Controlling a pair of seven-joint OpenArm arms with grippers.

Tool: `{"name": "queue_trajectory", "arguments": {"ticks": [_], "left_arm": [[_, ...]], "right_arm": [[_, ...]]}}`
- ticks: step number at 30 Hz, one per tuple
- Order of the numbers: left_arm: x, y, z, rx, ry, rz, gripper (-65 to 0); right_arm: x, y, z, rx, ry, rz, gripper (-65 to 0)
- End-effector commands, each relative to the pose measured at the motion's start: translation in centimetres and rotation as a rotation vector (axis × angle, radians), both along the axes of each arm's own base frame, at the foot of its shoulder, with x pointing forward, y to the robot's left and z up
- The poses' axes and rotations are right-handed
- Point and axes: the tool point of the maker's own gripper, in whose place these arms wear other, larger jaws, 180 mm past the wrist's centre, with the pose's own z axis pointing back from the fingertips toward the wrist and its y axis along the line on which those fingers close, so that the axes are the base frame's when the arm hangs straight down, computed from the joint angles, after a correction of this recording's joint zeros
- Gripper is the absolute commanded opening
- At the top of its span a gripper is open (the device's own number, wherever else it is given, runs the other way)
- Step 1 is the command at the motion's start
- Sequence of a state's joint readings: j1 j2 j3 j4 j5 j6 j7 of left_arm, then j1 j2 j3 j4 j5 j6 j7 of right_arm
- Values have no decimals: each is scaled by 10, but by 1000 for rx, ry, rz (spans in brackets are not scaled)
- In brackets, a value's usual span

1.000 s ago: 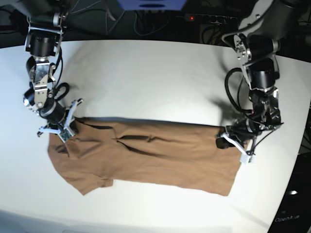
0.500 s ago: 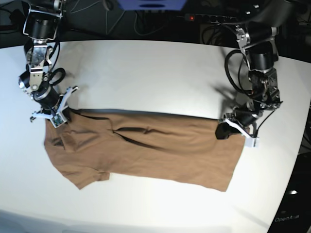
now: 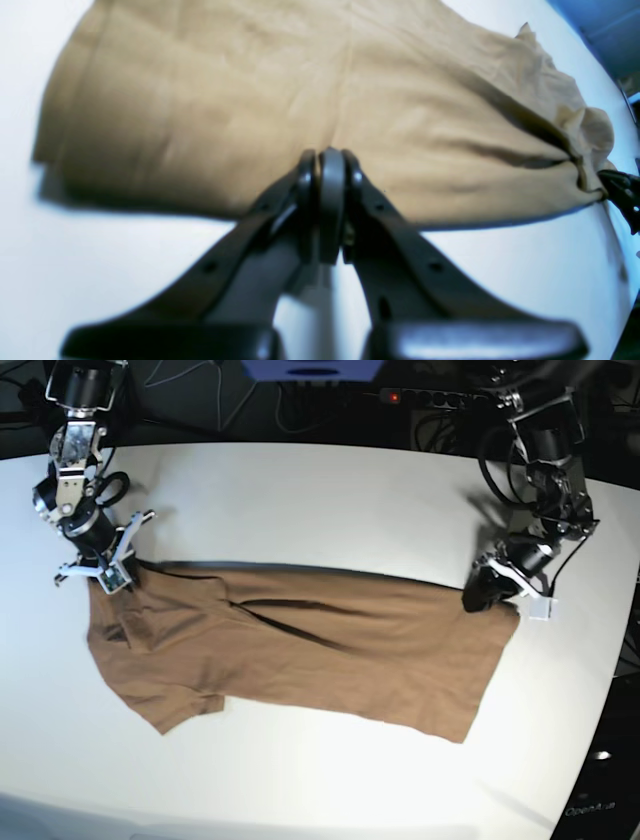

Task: Fold the T-shirt properly
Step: 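Lower the folded edge onto the shirt and pull both grippers back, then drag the folded shirt with both grippers toward the robot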

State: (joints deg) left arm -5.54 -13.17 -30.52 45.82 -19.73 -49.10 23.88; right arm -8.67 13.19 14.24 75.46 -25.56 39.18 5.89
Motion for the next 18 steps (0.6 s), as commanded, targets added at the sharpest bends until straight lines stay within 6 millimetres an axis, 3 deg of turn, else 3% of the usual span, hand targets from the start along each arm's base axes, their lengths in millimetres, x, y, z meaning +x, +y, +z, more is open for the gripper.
{"name": "queue_trajectory", "arguments": {"ticks": [1,4,8,12,18], "left_arm": [[-93,26,-72,150,423,-15,-625],[-112,40,-68,198,463,-37,-625],[-120,44,-48,290,449,-92,-625],[-111,45,-13,385,387,-109,-625],[-72,47,52,545,278,-147,-625]], "right_arm": [[-12,-11,-9,-65,69,5,-617],[-21,-11,-14,-63,86,5,-617],[-28,-10,-18,-61,102,6,-617],[-27,-6,-18,-51,97,4,-617],[-25,-3,-18,-42,93,3,-617]]}}
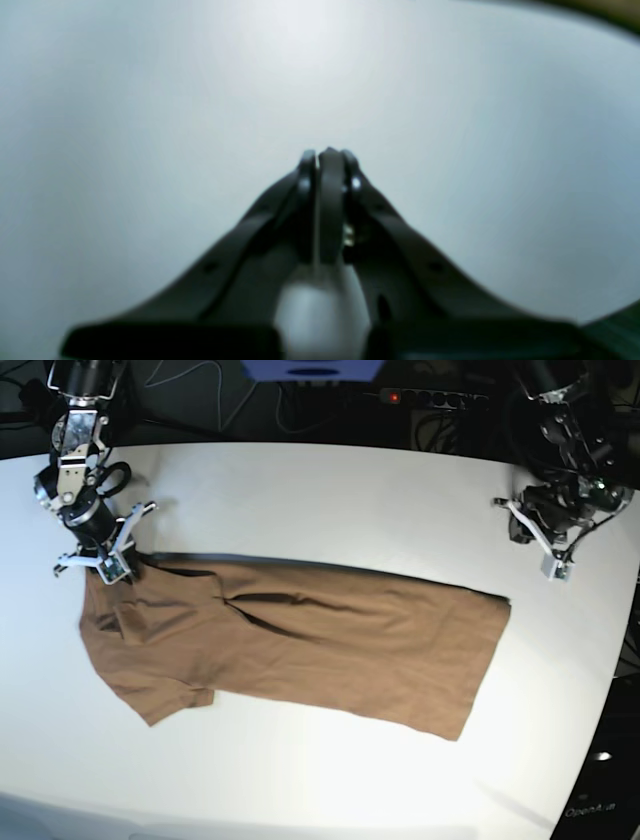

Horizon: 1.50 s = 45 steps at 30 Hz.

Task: Fold the T-shirt properly
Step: 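Drag the folded shirt with both grippers toward the robot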

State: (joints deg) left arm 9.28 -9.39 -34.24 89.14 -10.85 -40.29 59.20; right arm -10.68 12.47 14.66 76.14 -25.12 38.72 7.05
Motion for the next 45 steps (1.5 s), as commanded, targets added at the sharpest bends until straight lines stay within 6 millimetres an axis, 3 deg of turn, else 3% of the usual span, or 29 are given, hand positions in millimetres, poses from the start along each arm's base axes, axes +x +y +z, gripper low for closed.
{"name": "queue_trajectory", "arguments": {"ticks": [1,7,11,18,22,27,39,45], "left_arm": [[23,8,23,37,-68,-6,-625],[80,13,88,122,-196,-25,-625],[119,-7,115,114,-273,-83,-625],[164,-88,95,6,-290,-310,-625],[174,-116,68,-53,-227,-363,-625],[172,-112,48,-76,-182,-315,-625],[147,-56,31,-29,-124,-220,-625],[144,-51,29,-30,-141,-211,-625]], "right_arm": [[-13,-6,-15,-61,91,11,-617],[-11,-6,-14,-61,88,11,-617],[-11,-6,-14,-61,88,11,-617],[-7,-6,-12,-63,81,13,-617],[-6,-6,-11,-66,78,13,-617],[-5,-8,-10,-70,78,13,-617],[-5,-9,-10,-67,76,10,-617],[-6,-9,-11,-67,79,11,-617]]}}
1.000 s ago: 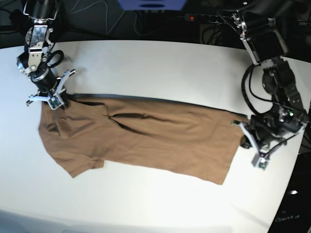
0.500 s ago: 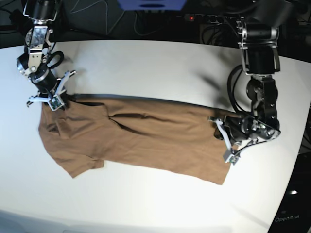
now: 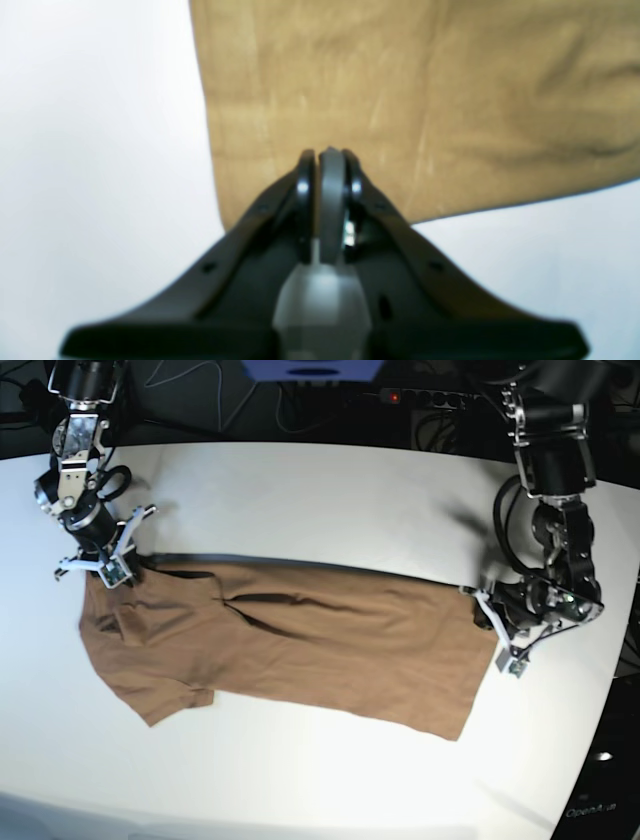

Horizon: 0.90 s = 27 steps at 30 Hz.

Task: Fold the T-shirt properly
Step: 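Drag the folded shirt with both grippers toward the robot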

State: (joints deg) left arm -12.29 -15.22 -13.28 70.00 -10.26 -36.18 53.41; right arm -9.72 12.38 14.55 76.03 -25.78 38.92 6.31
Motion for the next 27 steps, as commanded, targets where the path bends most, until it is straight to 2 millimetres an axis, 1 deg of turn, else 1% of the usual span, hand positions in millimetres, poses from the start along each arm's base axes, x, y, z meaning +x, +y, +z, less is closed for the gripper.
{"name": "queue_trajectory", "arguments": {"ticks": [1,2,5,10,13,15,16,18,22,24,27], "left_arm": [[15,1,15,-9,-59,1,-625],[14,1,11,-17,-52,4,-625],[5,1,-9,-43,6,23,-625],[-2,0,-25,-75,34,44,-625],[-6,2,-29,-70,46,44,-625],[-28,4,-43,-59,101,41,-625],[-34,4,-45,-50,117,36,-625],[-44,12,-44,-16,133,27,-625],[-63,14,-42,25,147,2,-625],[-74,16,-42,45,168,-8,-625],[-82,15,-39,62,168,-20,-625]], "right_arm": [[-12,-8,-12,-56,78,7,-617],[-13,-9,-12,-57,80,8,-617],[-14,-9,-13,-57,83,8,-617],[-16,-9,-14,-60,87,9,-617],[-16,-10,-14,-61,87,9,-617],[-15,-15,-12,-73,87,11,-617],[-15,-16,-12,-75,87,10,-617],[-15,-17,-11,-78,87,9,-617],[-14,-29,-7,-82,74,-27,-617],[-15,-30,-7,-83,75,-30,-617],[-16,-31,-7,-84,76,-29,-617]]}}
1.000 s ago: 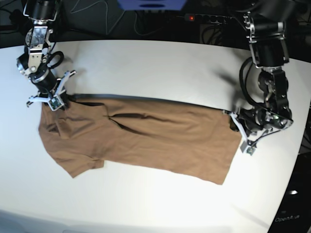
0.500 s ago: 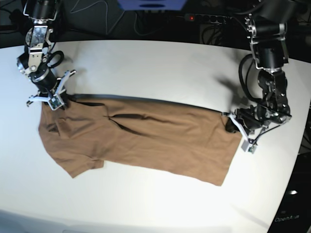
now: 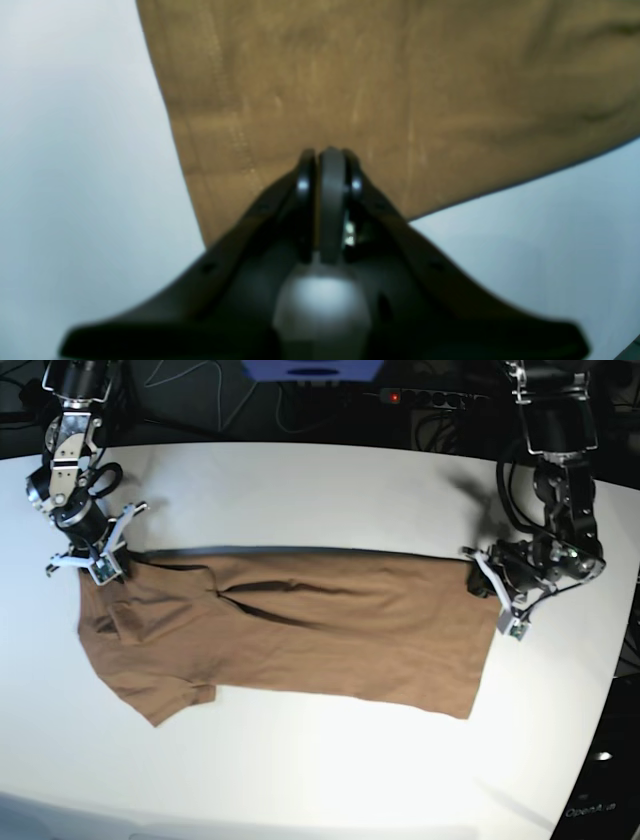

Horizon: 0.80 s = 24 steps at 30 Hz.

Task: Fold the T-shirt properly
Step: 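Drag the folded shirt with both grippers toward the robot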

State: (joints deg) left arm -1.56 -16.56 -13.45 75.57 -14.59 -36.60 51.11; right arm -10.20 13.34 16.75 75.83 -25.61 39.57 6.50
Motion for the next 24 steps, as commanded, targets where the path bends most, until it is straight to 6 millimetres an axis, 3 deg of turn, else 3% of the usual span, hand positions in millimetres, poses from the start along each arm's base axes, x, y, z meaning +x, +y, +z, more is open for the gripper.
{"name": "queue_trajectory", "arguments": {"ticks": [1,9,13,20,24], "left_arm": [[-30,19,-17,114,136,-19,-625],[-56,18,-14,150,153,-50,-625],[-67,23,-16,166,169,-56,-625],[-82,44,-17,173,190,4,-625],[-98,48,-24,174,222,11,-625]], "right_arm": [[-12,-14,-10,-72,76,-2,-617],[-51,-18,-27,-76,152,-10,-617],[-68,-20,-20,-100,154,-10,-617],[-97,2,-5,-112,145,25,-617],[-100,5,0,-118,137,34,-617]]}}
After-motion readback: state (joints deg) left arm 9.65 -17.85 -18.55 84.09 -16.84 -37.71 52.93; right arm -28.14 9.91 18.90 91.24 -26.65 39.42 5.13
